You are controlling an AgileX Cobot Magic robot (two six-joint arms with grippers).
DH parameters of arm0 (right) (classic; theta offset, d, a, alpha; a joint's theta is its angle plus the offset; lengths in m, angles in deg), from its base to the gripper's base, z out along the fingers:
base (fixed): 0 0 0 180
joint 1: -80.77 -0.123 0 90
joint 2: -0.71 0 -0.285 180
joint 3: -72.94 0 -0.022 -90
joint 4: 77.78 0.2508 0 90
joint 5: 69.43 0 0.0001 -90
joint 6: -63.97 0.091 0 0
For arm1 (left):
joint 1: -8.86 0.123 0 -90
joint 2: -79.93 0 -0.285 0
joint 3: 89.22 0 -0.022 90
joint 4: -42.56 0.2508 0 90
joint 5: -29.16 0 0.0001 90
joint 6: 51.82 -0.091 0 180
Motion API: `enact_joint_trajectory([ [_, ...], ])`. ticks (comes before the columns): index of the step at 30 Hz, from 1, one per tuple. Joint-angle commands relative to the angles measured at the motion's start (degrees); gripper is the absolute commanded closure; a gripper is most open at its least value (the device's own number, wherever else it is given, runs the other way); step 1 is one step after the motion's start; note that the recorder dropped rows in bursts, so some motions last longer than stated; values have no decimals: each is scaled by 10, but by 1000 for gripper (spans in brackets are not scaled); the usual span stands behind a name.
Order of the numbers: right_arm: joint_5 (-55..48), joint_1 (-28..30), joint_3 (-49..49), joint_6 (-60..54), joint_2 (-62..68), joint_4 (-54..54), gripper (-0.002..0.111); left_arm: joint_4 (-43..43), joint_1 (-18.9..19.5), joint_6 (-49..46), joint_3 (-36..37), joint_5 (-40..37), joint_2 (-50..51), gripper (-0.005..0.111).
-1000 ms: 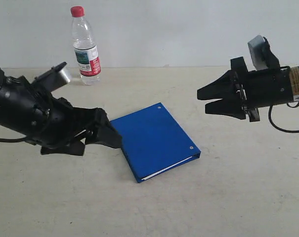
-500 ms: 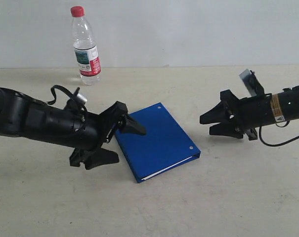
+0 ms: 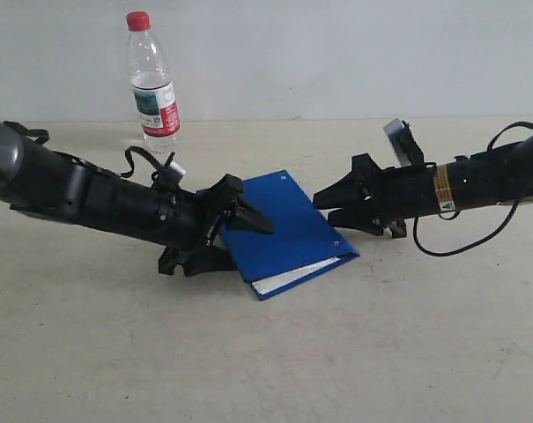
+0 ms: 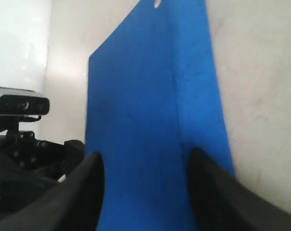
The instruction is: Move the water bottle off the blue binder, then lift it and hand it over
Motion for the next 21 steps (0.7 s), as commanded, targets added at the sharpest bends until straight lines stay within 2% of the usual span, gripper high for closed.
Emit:
enact_joint_trajectory([
  [1,65,-57,-16,6,34,-65,61,-51,-21,-66,-89,-221,49,61],
  [2,73,-57,-16,6,34,-65,61,-51,-21,-85,-103,-255,51,68],
  [4,80,-56,-16,6,34,-65,61,-51,-21,-112,-123,-255,51,81],
  [7,80,-55,-16,6,33,-65,61,-51,-21,-105,-138,-255,51,102],
  [11,80,-38,-8,-9,23,-65,61,-45,-18,-102,-136,-255,44,102],
  [14,80,0,1,-8,-11,-65,61,71,-18,-102,-124,-255,-7,102],
  [17,80,60,8,-9,-50,-65,61,132,-18,-128,-97,-255,-85,102],
  [19,80,97,7,-2,-66,-65,55,128,-18,-137,-82,-255,-139,102],
  [21,80,112,4,22,-67,-65,42,133,-18,-112,-73,-255,-178,102],
])
